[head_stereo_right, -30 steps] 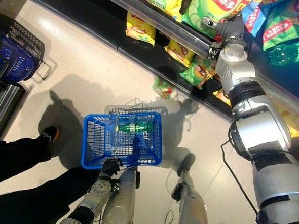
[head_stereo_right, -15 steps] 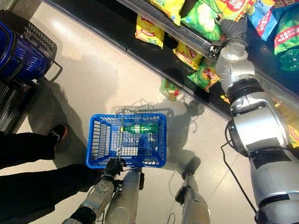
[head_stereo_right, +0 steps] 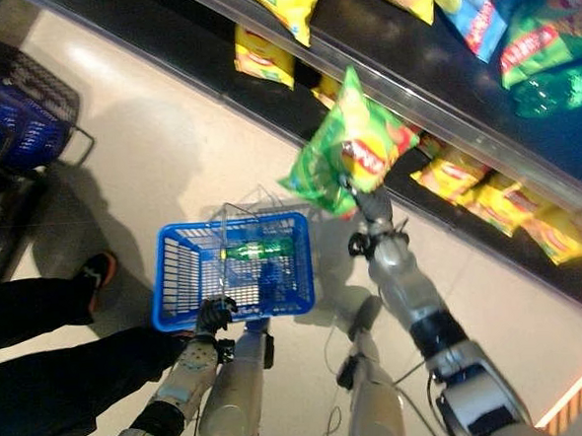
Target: Pick up the snacks into the basket
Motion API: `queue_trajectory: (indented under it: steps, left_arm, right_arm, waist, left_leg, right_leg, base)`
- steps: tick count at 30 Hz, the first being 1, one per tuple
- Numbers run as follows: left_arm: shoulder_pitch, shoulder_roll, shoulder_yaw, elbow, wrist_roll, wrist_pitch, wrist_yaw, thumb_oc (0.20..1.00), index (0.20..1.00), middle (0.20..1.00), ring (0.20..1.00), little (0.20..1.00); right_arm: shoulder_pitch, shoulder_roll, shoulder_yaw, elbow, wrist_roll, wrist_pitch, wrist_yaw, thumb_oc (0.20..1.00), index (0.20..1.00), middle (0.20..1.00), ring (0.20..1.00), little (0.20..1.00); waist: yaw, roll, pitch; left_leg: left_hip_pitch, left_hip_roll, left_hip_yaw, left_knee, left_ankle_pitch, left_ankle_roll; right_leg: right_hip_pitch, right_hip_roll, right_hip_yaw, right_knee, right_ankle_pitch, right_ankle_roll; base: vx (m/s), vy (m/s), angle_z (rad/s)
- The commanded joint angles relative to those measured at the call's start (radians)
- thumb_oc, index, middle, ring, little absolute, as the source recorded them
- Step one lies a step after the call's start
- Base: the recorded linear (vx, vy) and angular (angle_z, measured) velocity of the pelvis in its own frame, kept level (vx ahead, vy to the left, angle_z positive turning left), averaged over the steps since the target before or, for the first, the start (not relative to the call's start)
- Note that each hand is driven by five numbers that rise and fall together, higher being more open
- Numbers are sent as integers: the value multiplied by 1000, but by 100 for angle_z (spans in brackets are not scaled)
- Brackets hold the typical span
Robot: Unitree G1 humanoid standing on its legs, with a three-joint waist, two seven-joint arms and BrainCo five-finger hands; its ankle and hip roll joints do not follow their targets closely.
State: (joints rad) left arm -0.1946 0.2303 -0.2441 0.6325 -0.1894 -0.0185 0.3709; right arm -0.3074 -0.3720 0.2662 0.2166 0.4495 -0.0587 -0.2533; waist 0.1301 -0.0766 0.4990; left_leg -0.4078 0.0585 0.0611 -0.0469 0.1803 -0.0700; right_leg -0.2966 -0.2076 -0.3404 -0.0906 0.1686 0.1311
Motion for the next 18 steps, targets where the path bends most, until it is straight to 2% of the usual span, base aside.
queue_trajectory:
  steps: [1,5,6,9,13,18]
  left_arm:
    - [79,43,86,-167,1,-68,23,200,200,200,200,200]
    - [105,67,127,-243,-5,-82,22,200,200,200,200,200]
    - [122,80,145,-310,-9,-93,22,200,200,200,200,200]
    - [148,99,154,-418,-6,-112,18,200,200,200,200,200]
    - [152,108,114,-513,-19,-128,4,200,200,200,200,200]
    - [120,105,8,-590,-48,-142,-26,200,200,200,200,200]
  right_arm:
    - [71,-83,-66,-218,-102,-63,138,200,200,200,200,200]
    - [171,-101,-46,-268,-183,-51,190,200,200,200,200,200]
    - [209,-100,-23,-248,-217,-41,222,200,200,200,200,200]
    - [197,-68,33,-144,-330,-9,195,200,200,200,200,200]
    - [54,31,117,107,-403,29,122,200,200,200,200,200]
    - [-216,168,224,409,-386,51,64,200,200,200,200,200]
  waist:
    - [-19,-7,21]
    - [-38,-16,21]
    - [-45,-19,21]
    - [-42,-12,21]
    - [-14,13,21]
    - [37,43,21]
  left_leg:
    - [44,-39,45,-27,-43,4]
    - [38,-35,58,-25,-43,4]
    - [34,-34,60,-25,-43,4]
    - [28,-32,58,-25,-41,4]
    - [11,-32,48,-31,-35,4]
    - [-19,-33,30,-33,-28,4]
  right_leg:
    - [1,-47,34,54,18,76]
    - [-15,-44,42,54,22,77]
    - [-20,-43,43,54,24,78]
    - [-27,-44,40,54,25,78]
    - [-42,-45,33,51,31,77]
    - [-67,-50,17,56,35,75]
  base:
    - [-38,-15,-26]
    - [-27,-25,-18]
    - [-37,-58,-20]
    - [-27,-41,-11]
    - [-21,-25,-1]
    - [-17,-24,6]
